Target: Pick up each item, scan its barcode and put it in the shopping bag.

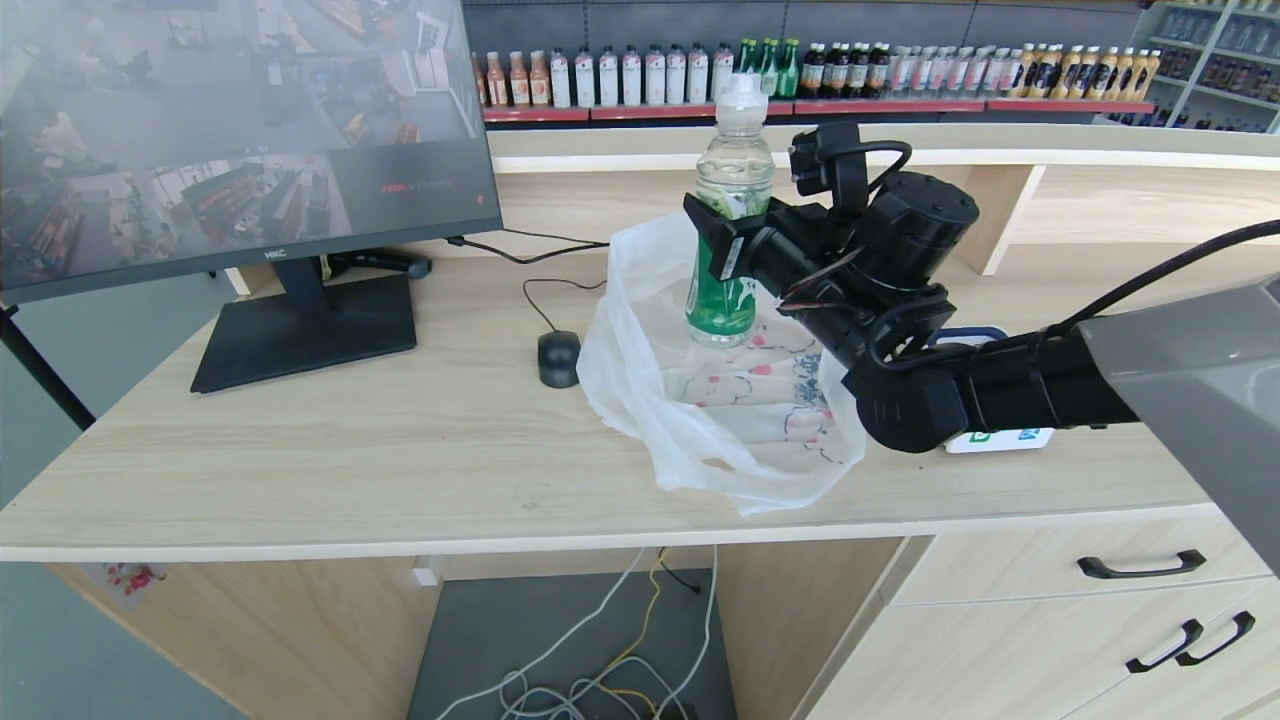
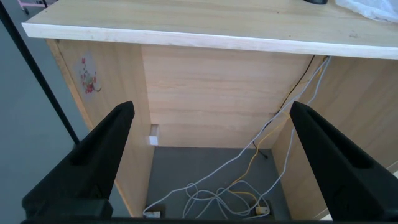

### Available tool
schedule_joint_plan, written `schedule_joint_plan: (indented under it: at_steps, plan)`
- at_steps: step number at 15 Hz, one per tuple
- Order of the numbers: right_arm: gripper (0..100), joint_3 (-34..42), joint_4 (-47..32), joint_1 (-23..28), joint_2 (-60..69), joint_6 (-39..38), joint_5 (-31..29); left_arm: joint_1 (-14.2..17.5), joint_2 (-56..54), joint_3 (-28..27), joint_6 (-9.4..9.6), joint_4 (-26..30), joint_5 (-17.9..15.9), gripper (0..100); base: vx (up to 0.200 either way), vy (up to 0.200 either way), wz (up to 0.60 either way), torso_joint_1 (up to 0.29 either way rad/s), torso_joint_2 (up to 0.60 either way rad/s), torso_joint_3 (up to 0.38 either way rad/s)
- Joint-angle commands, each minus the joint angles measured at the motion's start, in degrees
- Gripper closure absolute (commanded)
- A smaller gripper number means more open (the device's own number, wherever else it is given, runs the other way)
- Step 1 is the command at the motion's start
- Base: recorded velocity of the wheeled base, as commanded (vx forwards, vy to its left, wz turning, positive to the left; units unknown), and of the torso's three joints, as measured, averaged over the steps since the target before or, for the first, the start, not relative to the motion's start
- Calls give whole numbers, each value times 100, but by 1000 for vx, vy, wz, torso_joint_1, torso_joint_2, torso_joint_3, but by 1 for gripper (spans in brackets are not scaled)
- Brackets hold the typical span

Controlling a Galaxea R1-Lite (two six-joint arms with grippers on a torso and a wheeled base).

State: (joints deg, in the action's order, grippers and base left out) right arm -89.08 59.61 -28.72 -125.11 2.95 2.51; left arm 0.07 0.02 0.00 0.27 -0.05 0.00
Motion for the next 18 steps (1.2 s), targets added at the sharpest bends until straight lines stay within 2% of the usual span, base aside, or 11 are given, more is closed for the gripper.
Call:
schedule_joint_plan:
  at_steps: [1,9,12,18]
  plan:
    - [100,-171,-2,7,-259,-31,-5,1,-2,0,0,-4,0,0,0,0,0,0,0,0]
    - [100,-198,147,-99,-558,-216,-5,1,-2,0,8,-4,0,0,0,0,0,0,0,0]
    - [100,-154,244,-353,-628,-216,-5,1,-2,0,0,-4,0,0,0,0,0,0,0,0]
    - [100,4,446,-353,-760,-216,-5,1,-2,0,0,-4,0,0,0,0,0,0,0,0]
